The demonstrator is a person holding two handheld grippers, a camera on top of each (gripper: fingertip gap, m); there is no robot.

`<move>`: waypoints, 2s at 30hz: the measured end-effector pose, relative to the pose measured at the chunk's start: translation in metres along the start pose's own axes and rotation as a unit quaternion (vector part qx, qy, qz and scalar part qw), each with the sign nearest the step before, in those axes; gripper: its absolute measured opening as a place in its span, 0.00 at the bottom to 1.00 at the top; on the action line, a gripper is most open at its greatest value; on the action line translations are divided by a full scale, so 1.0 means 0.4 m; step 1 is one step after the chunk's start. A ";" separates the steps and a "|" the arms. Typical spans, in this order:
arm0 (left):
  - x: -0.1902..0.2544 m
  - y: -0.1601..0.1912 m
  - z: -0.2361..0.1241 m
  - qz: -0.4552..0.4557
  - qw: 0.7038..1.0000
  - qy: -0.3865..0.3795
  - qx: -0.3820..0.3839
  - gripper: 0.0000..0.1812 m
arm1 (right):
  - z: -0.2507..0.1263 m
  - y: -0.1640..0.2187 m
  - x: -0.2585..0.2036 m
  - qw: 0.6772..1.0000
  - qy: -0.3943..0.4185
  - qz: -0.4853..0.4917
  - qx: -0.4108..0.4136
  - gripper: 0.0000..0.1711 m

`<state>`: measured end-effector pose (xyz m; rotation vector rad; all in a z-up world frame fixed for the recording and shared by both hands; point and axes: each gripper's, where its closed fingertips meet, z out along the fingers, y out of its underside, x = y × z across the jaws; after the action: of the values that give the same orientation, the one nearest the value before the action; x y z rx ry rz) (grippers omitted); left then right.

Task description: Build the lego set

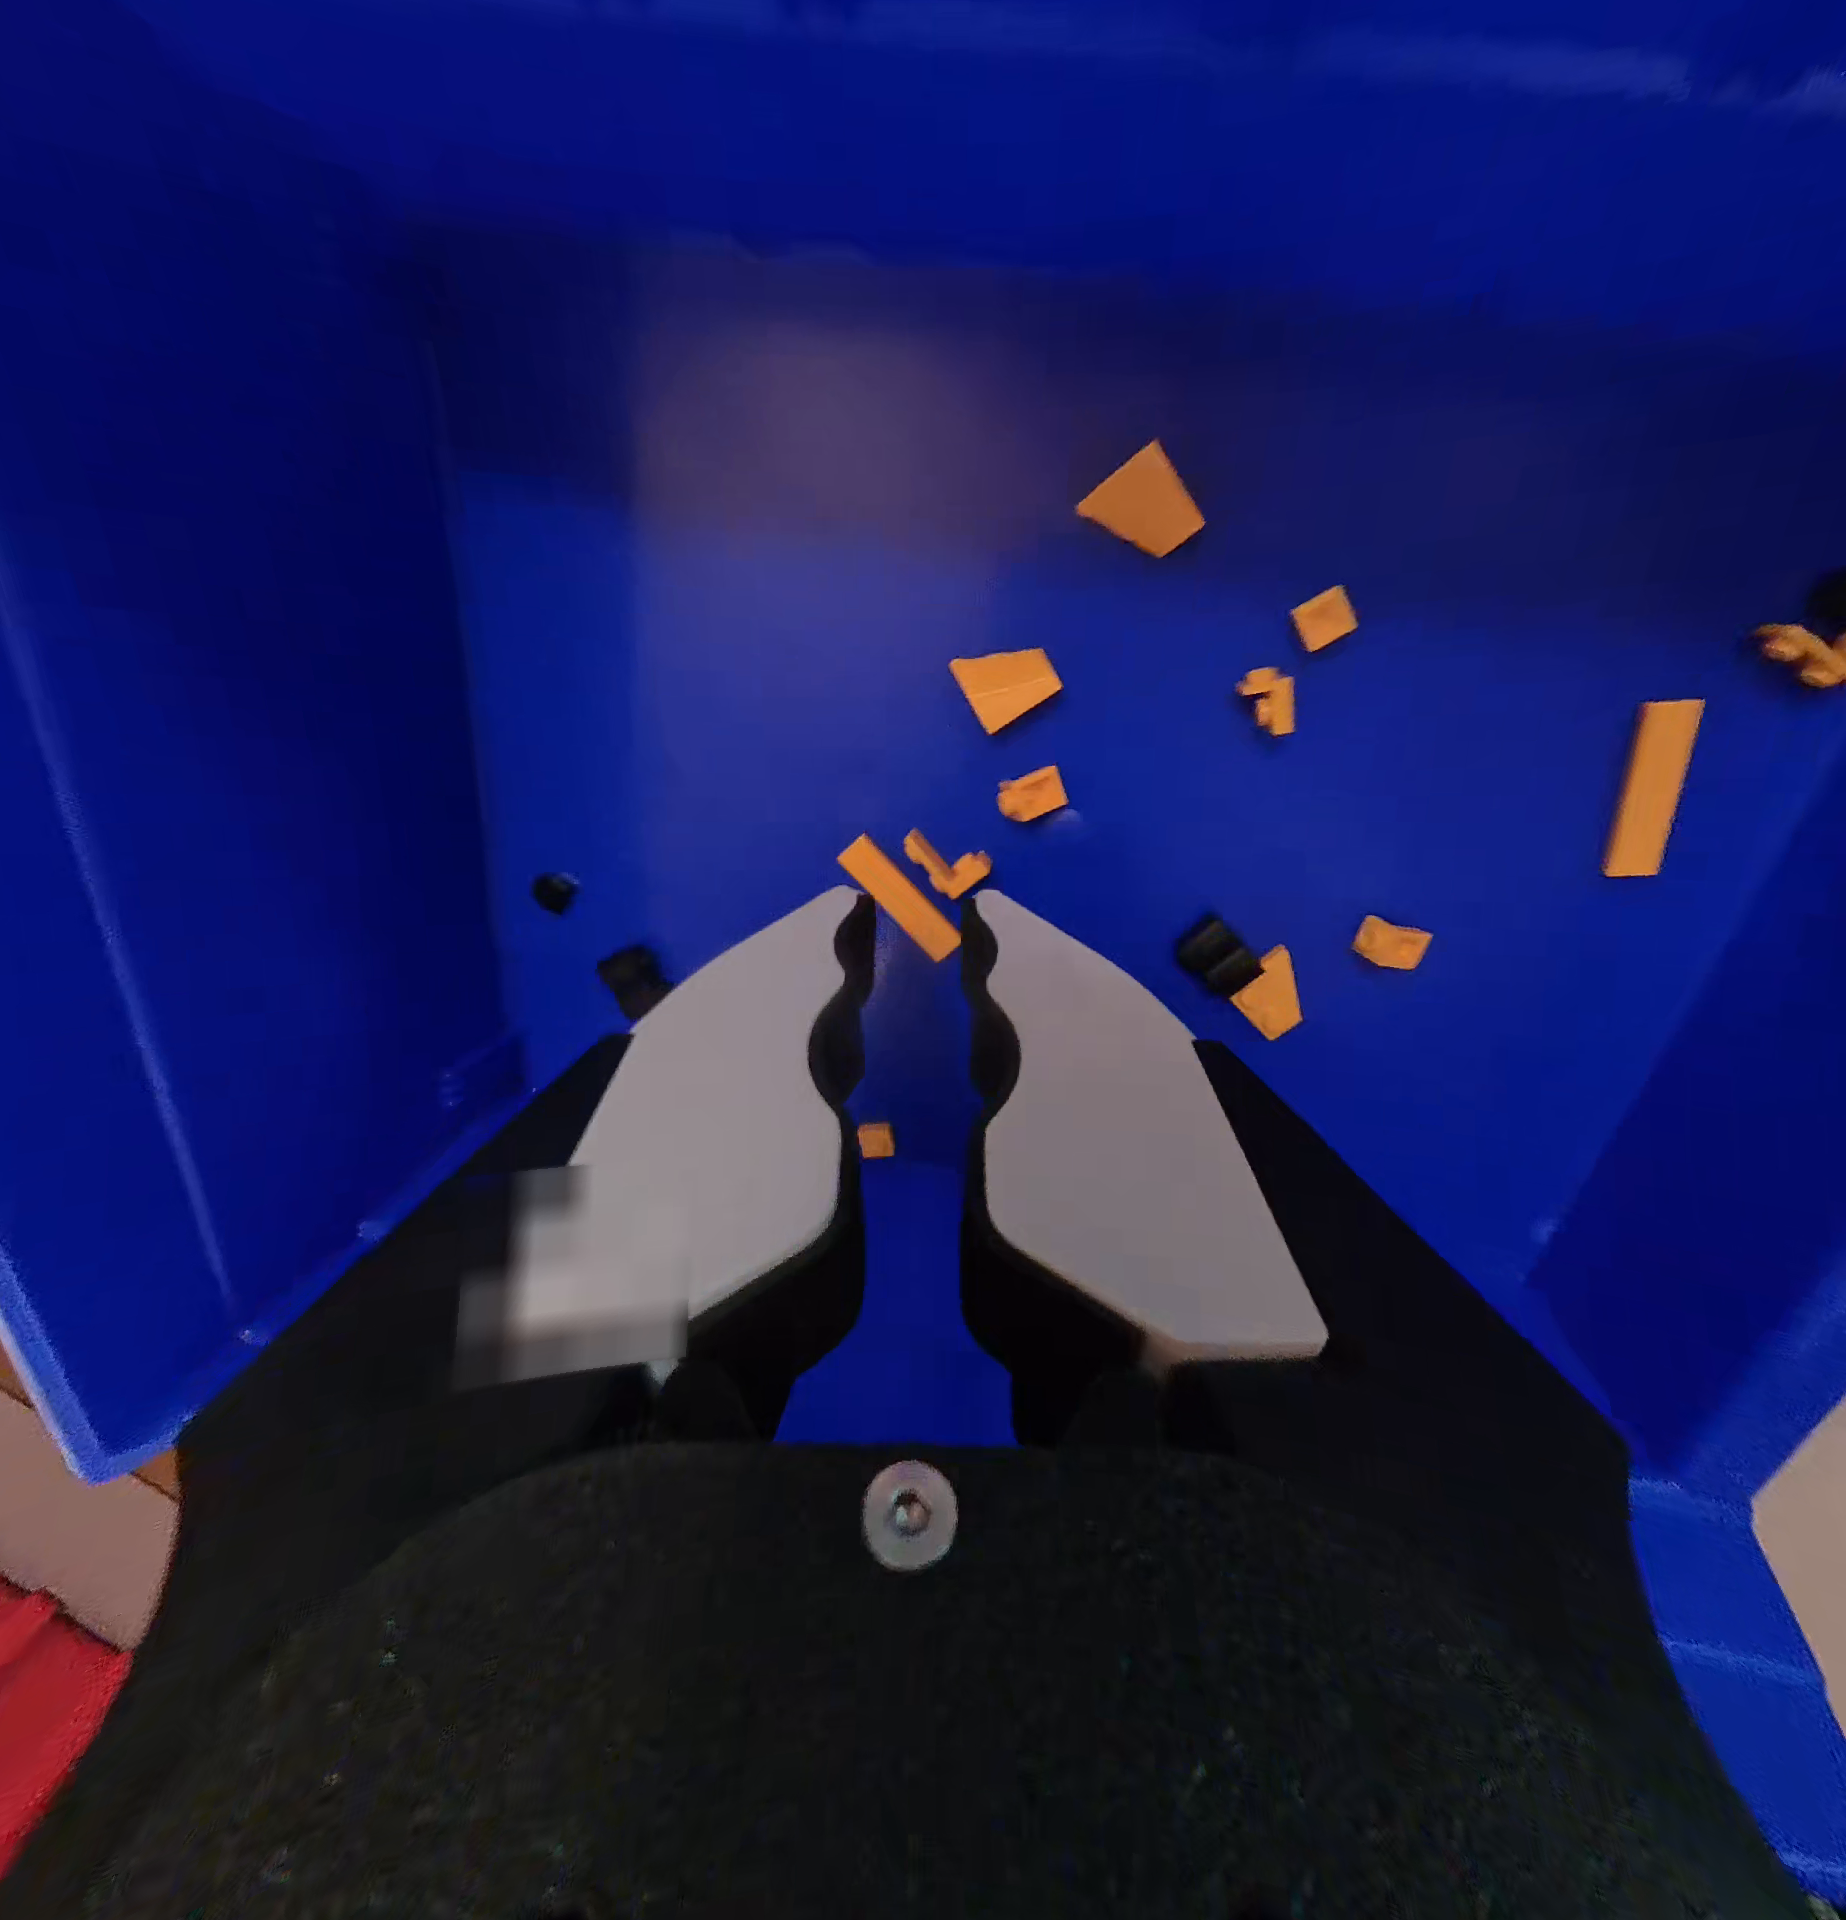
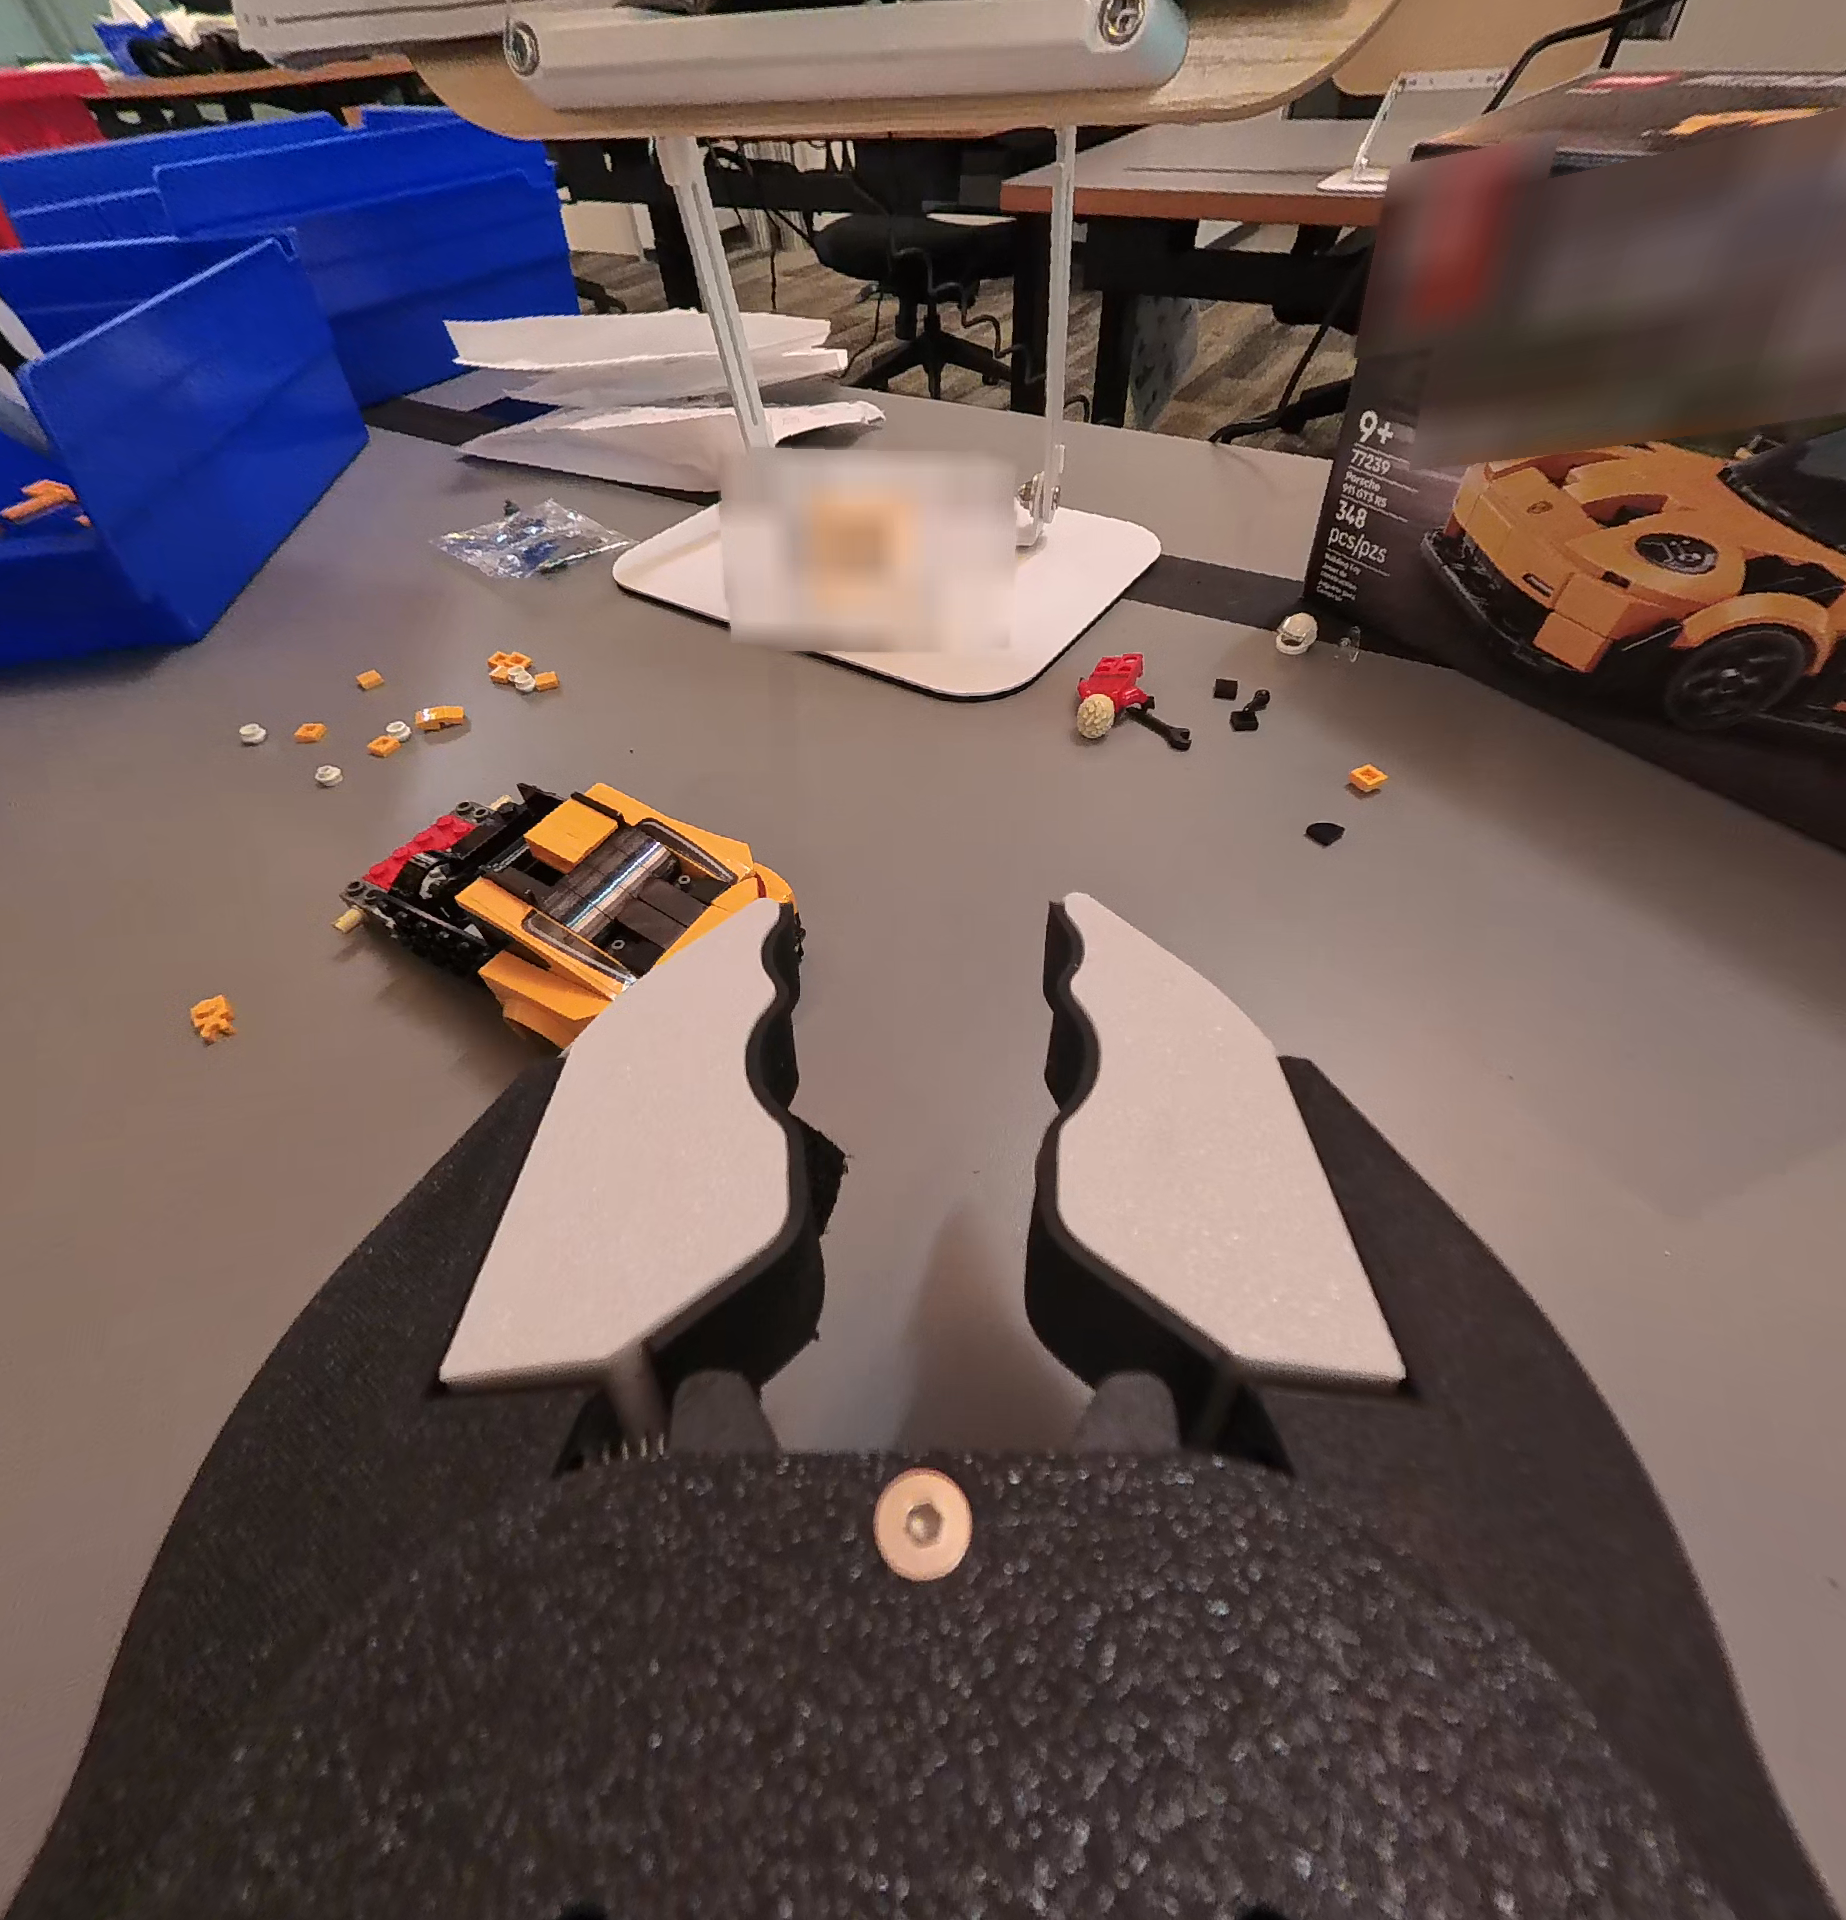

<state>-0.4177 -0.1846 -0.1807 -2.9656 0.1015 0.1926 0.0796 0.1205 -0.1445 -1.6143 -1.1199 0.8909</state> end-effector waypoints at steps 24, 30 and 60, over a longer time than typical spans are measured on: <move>0.118 0.025 -0.038 0.093 0.995 0.029 -0.011 0.07 | -0.077 -0.127 0.042 0.978 0.119 -0.094 0.144 0.00; 0.090 0.082 -0.080 0.092 0.995 -0.007 -0.044 0.09 | -0.101 -0.126 0.112 0.967 0.202 -0.067 0.139 0.00; -0.005 0.047 -0.093 0.063 0.996 -0.061 0.004 0.09 | -0.144 -0.010 0.273 0.938 0.337 0.055 0.056 0.00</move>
<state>-0.4167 -0.2093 -0.1470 -2.9325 0.2728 0.3883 0.1657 0.2079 -0.1291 -1.7067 -0.4911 0.3927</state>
